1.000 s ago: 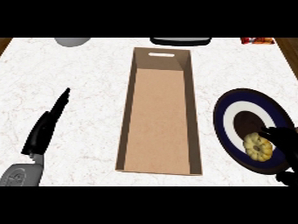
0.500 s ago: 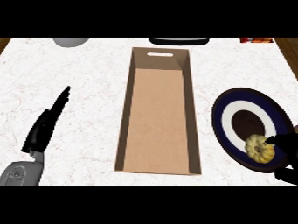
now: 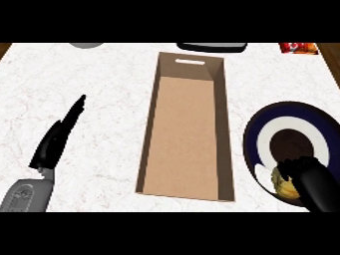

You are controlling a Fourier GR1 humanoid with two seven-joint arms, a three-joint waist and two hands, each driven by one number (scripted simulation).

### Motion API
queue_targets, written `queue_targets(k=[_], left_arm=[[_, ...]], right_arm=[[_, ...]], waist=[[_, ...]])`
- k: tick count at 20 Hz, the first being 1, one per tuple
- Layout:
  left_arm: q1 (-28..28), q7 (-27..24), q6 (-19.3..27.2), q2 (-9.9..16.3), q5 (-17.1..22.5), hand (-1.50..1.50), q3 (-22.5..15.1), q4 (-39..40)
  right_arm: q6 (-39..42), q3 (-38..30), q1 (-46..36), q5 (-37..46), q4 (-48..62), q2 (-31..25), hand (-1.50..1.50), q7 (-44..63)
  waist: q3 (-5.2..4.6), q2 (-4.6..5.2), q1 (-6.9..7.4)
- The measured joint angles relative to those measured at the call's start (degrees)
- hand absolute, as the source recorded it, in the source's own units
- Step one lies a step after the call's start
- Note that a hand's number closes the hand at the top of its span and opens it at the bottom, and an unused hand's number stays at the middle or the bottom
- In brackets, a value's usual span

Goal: Pick the squash from the plate and place it in the cardboard box

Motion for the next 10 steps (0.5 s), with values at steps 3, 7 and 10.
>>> queue_targets(k=[3, 7, 10], left_arm=[[-0.5, 0.0, -0.1, -0.3, -0.3, 0.00, -0.6, -0.1], [-0.8, 0.1, -0.1, -0.6, -0.6, 0.00, -1.2, 0.1], [-1.1, 0.4, -0.2, -0.8, -0.8, 0.00, -1.4, 0.4]], right_arm=[[3.4, 4.1, 0.2, 4.2, -1.6, 0.6, 1.50, 4.0], [8.4, 10.3, -0.6, 7.2, -4.2, 2.4, 1.50, 11.5], [11.3, 15.6, -2.3, 7.8, -6.3, 4.3, 1.50, 18.8]], waist=[[-0.22, 0.04, 0.94], [0.32, -0.08, 1.62], [1.17, -0.23, 1.89]])
